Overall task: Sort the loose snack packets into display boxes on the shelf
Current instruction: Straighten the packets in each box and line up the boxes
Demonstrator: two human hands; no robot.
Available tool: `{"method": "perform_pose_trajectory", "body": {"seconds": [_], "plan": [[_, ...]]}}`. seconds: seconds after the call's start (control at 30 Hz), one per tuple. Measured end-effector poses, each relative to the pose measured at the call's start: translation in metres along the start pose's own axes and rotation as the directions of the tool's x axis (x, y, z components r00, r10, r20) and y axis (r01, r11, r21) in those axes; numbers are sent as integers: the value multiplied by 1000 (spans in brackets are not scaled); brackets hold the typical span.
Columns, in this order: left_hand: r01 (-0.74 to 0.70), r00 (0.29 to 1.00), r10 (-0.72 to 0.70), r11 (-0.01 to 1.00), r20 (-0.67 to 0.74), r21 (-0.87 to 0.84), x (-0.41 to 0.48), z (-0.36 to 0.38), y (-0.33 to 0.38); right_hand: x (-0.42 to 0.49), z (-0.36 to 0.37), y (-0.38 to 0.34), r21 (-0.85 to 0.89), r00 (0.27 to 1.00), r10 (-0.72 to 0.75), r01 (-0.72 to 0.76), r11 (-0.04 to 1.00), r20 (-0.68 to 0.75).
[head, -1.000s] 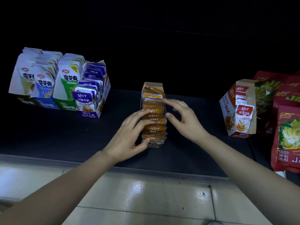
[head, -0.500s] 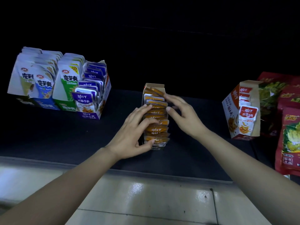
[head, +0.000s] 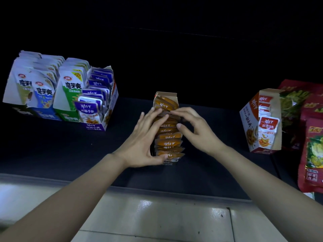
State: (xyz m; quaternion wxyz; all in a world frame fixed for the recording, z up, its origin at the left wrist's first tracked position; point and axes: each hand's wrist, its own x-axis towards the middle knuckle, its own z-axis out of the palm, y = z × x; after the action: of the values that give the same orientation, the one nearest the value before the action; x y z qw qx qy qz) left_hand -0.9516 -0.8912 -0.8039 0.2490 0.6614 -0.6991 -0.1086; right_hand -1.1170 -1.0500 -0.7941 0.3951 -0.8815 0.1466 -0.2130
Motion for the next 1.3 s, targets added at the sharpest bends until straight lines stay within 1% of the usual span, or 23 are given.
{"method": "perform_pose_trajectory", "body": {"seconds": [0.07, 0.17, 0.23, 0.33, 0.4, 0.5, 0.6, 0.7, 0.77, 0.83, 0.97, 1.03, 1.1, 1.13, 1.23, 1.3], "plan": [[-2, 1000, 2, 1000, -13, 5, 0, 0, -1, 3, 0, 2, -21, 1000, -5, 5, 1000, -23], [-1, 1000, 1, 1000, -18, 17, 2, 0, -2, 14, -1, 5, -73, 992, -17, 7, 997, -126], [1, 1000, -1, 1000, -18, 15, 2, 1, -1, 25, -3, 5, -98, 984, 8, -25, 995, -175], [3, 1000, -3, 1000, -14, -5, 1, 1, -2, 43, -1, 6, -189, 978, 38, -78, 979, -206], [8, 1000, -8, 1000, -12, -11, 1, 0, -2, 52, 1, 6, -215, 974, 66, -114, 970, -216], [16, 1000, -16, 1000, -11, -11, -1, 0, -2, 59, 2, 4, -232, 974, 118, -162, 959, -195], [19, 1000, -20, 1000, -4, -21, -3, 0, -2, 64, -2, 4, -263, 979, 172, -195, 945, -108], [20, 1000, -20, 999, -5, -26, -3, 0, -2, 69, -5, 0, -277, 977, 215, -208, 938, -5], [27, 1000, -27, 999, 0, -29, -3, 0, -2, 71, -5, -4, -323, 972, 234, -214, 922, 24], [31, 1000, -31, 999, 5, -35, -3, 0, -2, 73, -3, -8, -352, 975, 222, -197, 915, 31], [33, 999, -33, 999, 15, -42, -5, 0, -2, 73, 0, -7, -328, 988, 140, -112, 938, 63], [42, 999, -41, 998, 19, -50, -5, 0, -2, 71, 1, -4, -334, 985, 150, -115, 936, 82], [42, 999, -40, 997, 20, -59, -5, 0, -2, 69, 1, -4, -282, 983, 164, -137, 950, 77], [37, 999, -36, 997, 17, -61, -4, 1, -2, 66, 1, -5, -227, 987, 157, -142, 963, 47], [55, 998, -55, 994, 6, -98, -4, 4, -3, 53, 1, -6, -46, 984, 136, -142, 989, -116], [104, 995, -104, 983, 8, -149, -4, 6, -5, 40, 6, -2, -2, 978, 148, -150, 989, -146]]}}
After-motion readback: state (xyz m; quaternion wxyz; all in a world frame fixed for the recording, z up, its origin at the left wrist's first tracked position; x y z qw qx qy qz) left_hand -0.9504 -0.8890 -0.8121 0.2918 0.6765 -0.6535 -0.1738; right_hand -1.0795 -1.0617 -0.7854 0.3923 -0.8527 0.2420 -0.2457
